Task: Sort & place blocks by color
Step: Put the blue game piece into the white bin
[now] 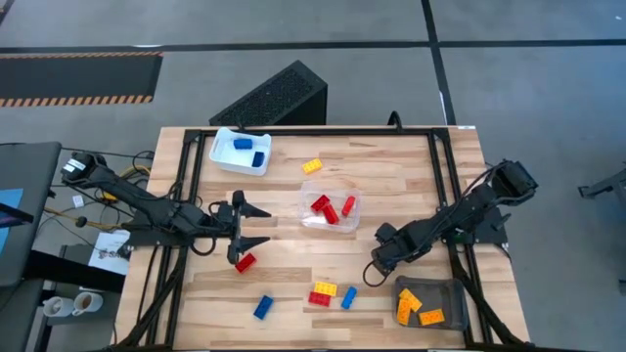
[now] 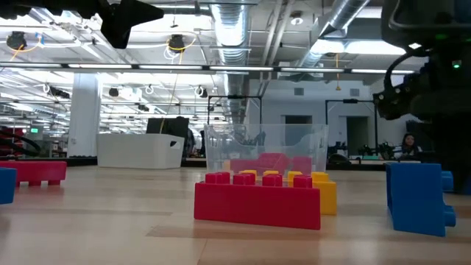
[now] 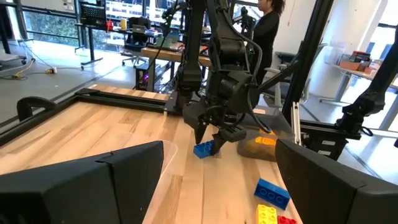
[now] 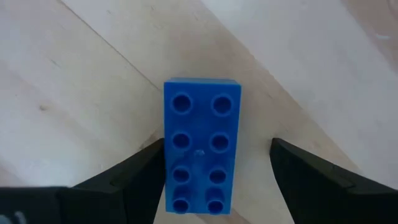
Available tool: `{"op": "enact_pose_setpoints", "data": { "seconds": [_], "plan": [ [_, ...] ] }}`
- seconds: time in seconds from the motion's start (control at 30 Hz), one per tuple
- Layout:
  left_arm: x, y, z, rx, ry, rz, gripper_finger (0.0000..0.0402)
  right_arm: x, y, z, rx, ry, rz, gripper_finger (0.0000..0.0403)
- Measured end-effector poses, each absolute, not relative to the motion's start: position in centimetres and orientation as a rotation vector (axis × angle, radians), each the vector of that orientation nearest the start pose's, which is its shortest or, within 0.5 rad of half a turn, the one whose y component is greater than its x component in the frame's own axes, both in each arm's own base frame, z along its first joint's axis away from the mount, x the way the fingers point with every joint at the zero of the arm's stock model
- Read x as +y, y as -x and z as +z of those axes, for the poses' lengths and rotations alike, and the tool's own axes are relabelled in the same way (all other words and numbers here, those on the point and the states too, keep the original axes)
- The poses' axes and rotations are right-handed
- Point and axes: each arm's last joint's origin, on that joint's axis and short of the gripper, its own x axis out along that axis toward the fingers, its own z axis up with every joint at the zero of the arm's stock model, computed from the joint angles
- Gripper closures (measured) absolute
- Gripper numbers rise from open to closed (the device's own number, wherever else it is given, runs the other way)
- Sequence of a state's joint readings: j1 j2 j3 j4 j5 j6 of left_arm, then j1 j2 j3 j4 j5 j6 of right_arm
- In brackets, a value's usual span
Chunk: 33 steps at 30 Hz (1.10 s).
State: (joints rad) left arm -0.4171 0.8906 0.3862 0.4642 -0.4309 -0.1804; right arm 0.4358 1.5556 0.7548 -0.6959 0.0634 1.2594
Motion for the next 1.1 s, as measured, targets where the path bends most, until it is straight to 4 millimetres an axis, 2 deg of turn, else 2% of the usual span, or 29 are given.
{"op": "enact_pose_setpoints", "data": {
  "seconds": [0.17,0.27,0.37,0.53,0.57,0.8,0.87,1.0,1.1],
  "plan": [
    [-6.6,-18.0,23.9,0.037,0.162,0.018,0.0107,9.8,-21.5,13.4,1.37,-0.655,-0.606,0.0108],
    [-6.6,-18.0,23.9,0.037,0.162,0.018,0.0107,9.9,-21.6,13.6,1.37,-0.64,-0.58,0.0133],
    [-6.6,-18.0,23.9,0.038,0.162,0.017,0.0107,10.0,-21.8,13.7,1.37,-0.637,-0.574,0.0177],
    [-6.6,-18.0,23.9,0.038,0.165,0.018,0.0107,10.1,-22.0,14.0,1.371,-0.64,-0.571,0.0274],
    [-6.6,-18.0,23.9,0.038,0.168,0.019,0.0107,10.1,-22.0,14.0,1.37,-0.641,-0.57,0.028],
    [-6.6,-18.0,23.8,0.044,0.172,0.039,0.0107,10.5,-23.4,15.7,1.268,-0.621,-0.535,0.028],
    [-6.5,-18.0,23.8,0.043,0.172,0.063,0.0107,10.7,-24.0,16.4,1.22,-0.591,-0.52,0.0268],
    [-6.5,-18.0,23.5,0.062,0.204,0.083,0.0106,11.3,-25.9,18.0,1.045,-0.565,-0.437,0.0241],
    [-6.6,-18.2,23.2,0.083,0.208,0.085,0.0106,11.6,-27.7,19.4,0.887,-0.54,-0.348,0.0245]
  ]
}}
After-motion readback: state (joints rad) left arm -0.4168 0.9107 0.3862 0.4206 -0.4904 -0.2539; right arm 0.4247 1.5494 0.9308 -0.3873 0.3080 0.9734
